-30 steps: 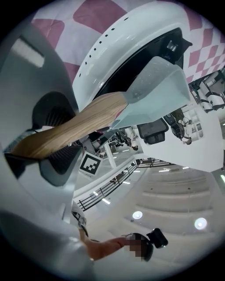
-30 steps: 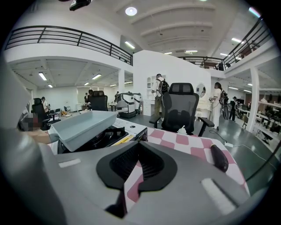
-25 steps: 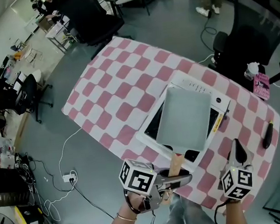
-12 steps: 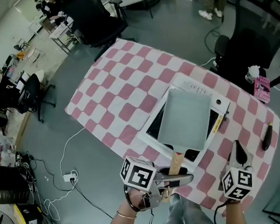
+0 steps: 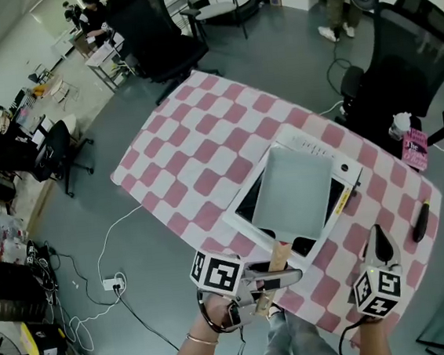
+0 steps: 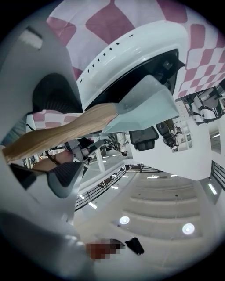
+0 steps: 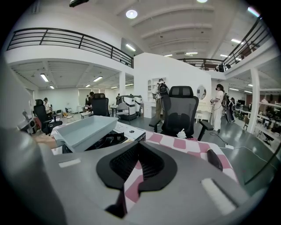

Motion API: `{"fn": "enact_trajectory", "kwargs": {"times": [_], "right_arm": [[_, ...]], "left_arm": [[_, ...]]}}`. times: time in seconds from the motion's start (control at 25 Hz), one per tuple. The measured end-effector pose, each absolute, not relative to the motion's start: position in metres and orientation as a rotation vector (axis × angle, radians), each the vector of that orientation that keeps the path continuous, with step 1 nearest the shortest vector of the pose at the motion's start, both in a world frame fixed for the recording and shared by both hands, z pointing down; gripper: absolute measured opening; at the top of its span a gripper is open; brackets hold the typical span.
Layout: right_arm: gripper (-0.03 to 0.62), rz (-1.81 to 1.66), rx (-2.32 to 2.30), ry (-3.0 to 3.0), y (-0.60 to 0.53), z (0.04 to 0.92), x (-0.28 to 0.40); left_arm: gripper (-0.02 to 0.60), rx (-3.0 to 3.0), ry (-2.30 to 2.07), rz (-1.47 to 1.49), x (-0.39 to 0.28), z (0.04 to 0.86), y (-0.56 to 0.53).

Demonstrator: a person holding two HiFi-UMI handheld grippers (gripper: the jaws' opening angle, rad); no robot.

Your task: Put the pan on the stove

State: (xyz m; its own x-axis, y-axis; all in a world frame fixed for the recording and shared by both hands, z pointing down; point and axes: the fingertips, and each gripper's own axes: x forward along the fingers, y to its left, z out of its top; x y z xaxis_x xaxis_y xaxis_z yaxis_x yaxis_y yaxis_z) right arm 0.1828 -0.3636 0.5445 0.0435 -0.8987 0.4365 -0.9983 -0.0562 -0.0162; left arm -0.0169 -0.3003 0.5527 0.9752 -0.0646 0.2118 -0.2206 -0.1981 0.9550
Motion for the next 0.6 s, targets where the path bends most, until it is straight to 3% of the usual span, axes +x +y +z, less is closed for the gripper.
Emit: {"fn": "enact_trajectory", "kwargs": {"times": [0.48,0.6], "right_arm": [[0.009,0.428,2.043,-1.986,-0.349,0.508,0.179],[0.011,0.412,2.053,-1.992,-0.339,0.497,0.179]], "left_arm": [[0.347,1.825,-0.545,0.133,-0.067,0.531,-0.307],[0.285,1.923,-0.739,0.147,-0.09,0.515,-0.314]]}}
